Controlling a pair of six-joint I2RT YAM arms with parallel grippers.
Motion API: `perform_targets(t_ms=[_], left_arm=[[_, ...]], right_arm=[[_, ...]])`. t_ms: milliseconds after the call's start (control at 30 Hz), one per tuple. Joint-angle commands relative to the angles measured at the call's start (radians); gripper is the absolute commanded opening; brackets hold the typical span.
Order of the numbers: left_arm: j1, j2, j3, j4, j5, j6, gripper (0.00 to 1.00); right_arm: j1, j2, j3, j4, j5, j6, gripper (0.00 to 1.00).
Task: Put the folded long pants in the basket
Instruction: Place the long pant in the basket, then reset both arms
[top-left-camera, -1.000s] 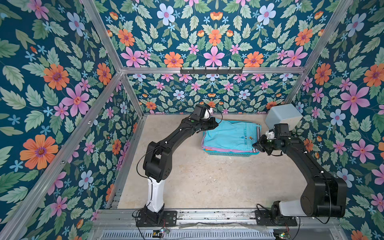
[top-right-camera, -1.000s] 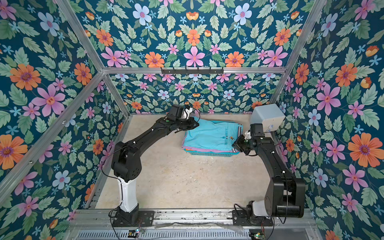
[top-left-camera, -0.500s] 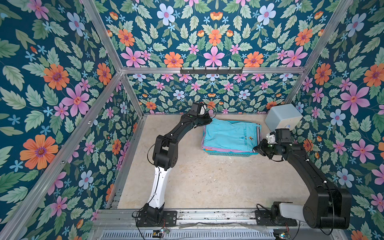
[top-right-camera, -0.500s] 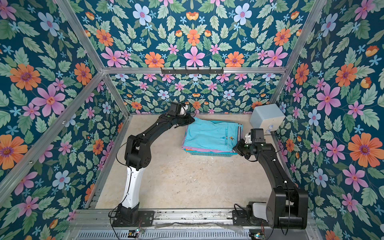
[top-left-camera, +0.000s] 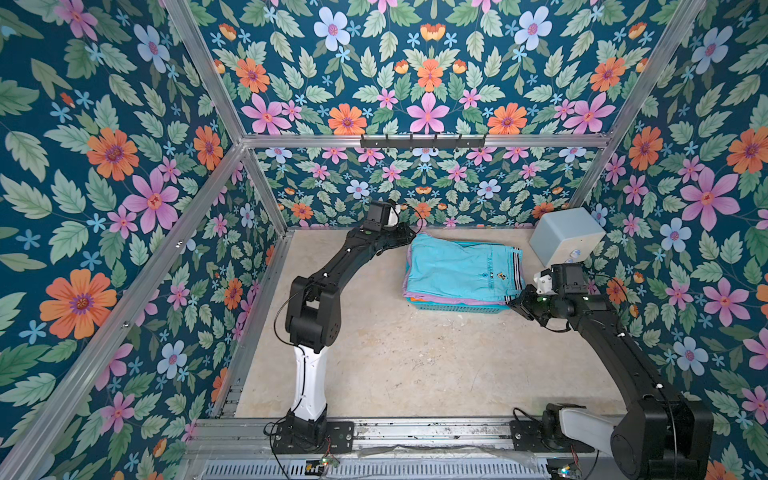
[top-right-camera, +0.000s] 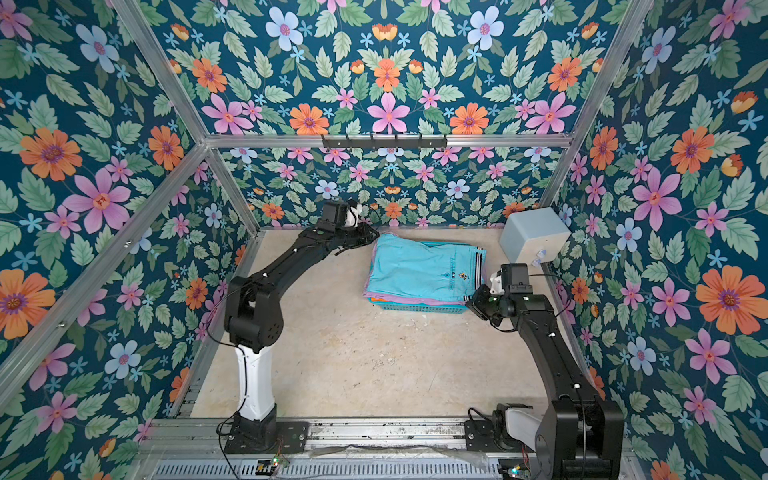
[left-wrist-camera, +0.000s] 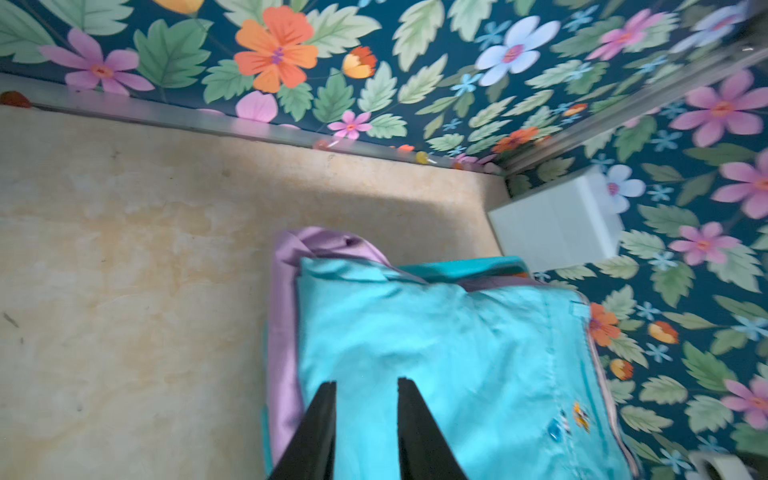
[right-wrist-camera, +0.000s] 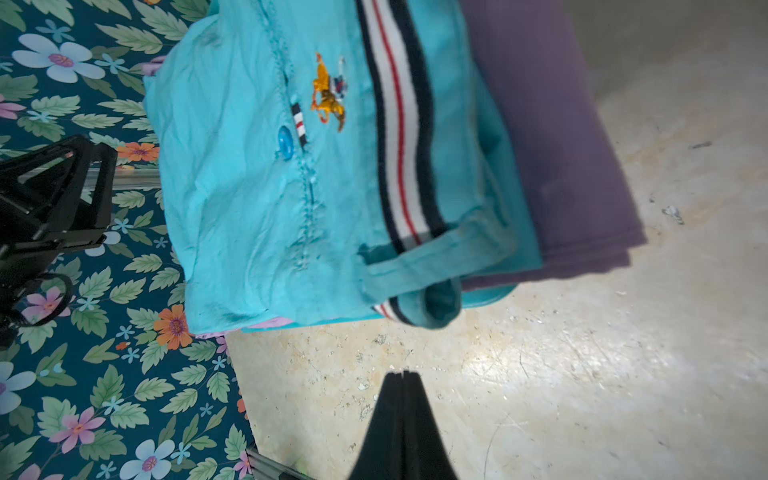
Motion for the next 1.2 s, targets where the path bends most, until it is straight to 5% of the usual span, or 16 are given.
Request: perform_targets(t_ms=[0,100,300,400,533,567,600,733,867,1033,1100,1167], left_arm=[[-0.01,-0.17,-0.249,0.107,0.055,-0.019,0.26],[-0.01,-0.478,-0.614,0.267,-0.102,-0.033,0.34],[-0.01,-0.993,-1.042,0.201,-0.682,0.068,0.85],[-0.01,-1.12,-1.159,0.206,-0.9,0.15,0.89],[-0.01,-1.163,-1.262,0.277,-1.116,0.257,0.89],[-0.01,-1.161,-1.299,0.339,-1.134,0.31,0.88],[-0.009,-1.153,-1.338,0.409,-1.167,0.348,0.88],[-0.006,-1.034,-1.515,0.837,-1.17,0.537,0.9],[0.096,-0.762,-1.563,1.241,-1.037,0.532,0.91],[0.145,-0.542,-1.517,1.494,-0.918,0.677,0.92],[0.188,-0.461,-1.515,1.585,-0.854,0.673,0.92],[0.237,-0.459,-1.544,1.627,-0.837,0.611,0.93]], right_arm=[[0.009,-0.043,-0.007,-0.007,-0.004,0.003,0.03],[0.008,-0.136,-0.07,0.007,0.124,-0.005,0.16],[0.008,-0.338,-0.231,0.032,0.55,-0.083,0.67],[0.007,-0.474,-0.389,0.22,0.609,-0.22,0.79],[0.007,-0.651,-0.595,0.484,0.65,-0.379,0.79],[0.007,-0.682,-0.65,0.566,0.641,-0.419,0.8],[0.007,-0.701,-0.701,0.647,0.62,-0.453,0.99],[0.008,-0.648,-0.854,0.966,0.613,-0.502,0.99],[0.001,-0.422,-0.809,1.09,0.715,-0.447,0.99],[-0.034,-0.131,-0.696,1.198,0.746,-0.378,0.99],[-0.048,-0.045,-0.734,1.418,0.739,-0.372,0.99],[-0.05,-0.005,-0.697,1.387,0.767,-0.392,0.99]])
